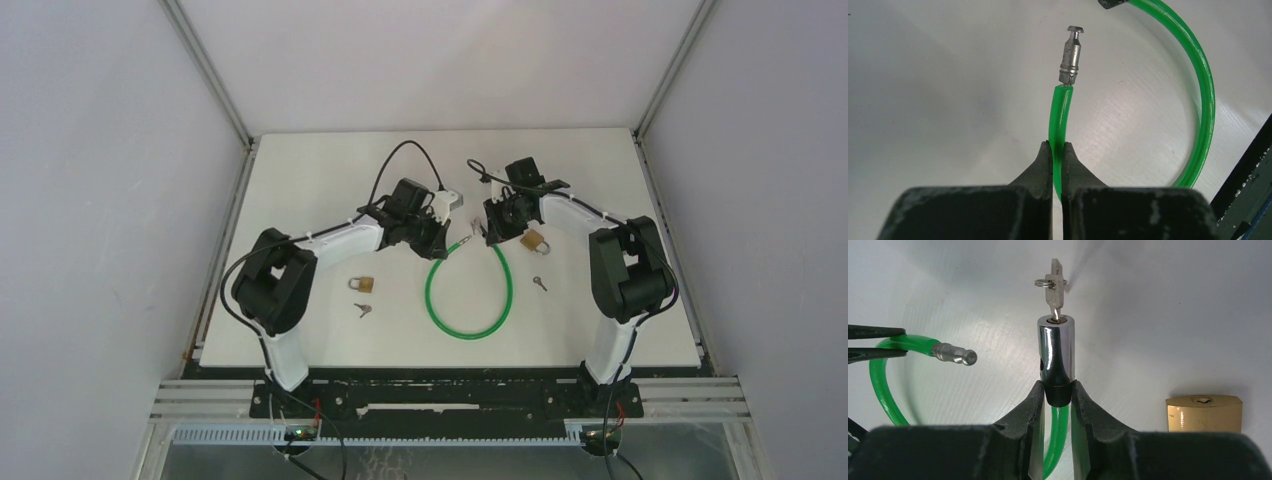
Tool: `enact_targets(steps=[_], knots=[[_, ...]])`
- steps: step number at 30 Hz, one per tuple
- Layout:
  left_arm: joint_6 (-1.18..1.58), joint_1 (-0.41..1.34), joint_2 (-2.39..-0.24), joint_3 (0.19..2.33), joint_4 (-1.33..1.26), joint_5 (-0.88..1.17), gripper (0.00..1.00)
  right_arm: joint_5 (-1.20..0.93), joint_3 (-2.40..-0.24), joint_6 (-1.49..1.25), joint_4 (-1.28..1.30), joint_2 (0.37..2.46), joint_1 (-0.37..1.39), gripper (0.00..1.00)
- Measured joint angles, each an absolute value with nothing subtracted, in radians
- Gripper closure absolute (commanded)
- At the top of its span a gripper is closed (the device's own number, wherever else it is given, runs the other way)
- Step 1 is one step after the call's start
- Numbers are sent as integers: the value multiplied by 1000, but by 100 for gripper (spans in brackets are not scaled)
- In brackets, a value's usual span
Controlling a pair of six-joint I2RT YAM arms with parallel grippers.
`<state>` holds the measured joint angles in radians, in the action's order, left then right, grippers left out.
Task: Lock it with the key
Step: Lock the lock.
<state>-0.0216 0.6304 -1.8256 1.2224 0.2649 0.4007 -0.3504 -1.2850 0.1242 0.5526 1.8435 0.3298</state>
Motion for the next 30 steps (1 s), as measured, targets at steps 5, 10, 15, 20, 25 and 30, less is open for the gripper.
enact_targets(steps=[5, 10, 15, 20, 25, 30], knots=[[-4, 643, -1858, 1247, 268, 416, 100, -354, -1276, 125, 552, 1847, 330, 100], [10, 655, -1873, 1261, 268, 425, 100, -362, -1276, 125, 552, 1848, 330, 100], [34, 659, -1882, 1264, 266, 426, 100, -371, -1276, 125, 551, 1848, 330, 100], [68, 659, -1896, 1264, 257, 427, 100, -381, -1261, 124, 541, 1848, 330, 100], [104, 659, -1917, 1265, 254, 448, 100, -383, -1242, 124, 521, 1846, 330, 100], [144, 651, -1948, 1272, 252, 501, 100, -363, -1200, 123, 490, 1820, 331, 100]])
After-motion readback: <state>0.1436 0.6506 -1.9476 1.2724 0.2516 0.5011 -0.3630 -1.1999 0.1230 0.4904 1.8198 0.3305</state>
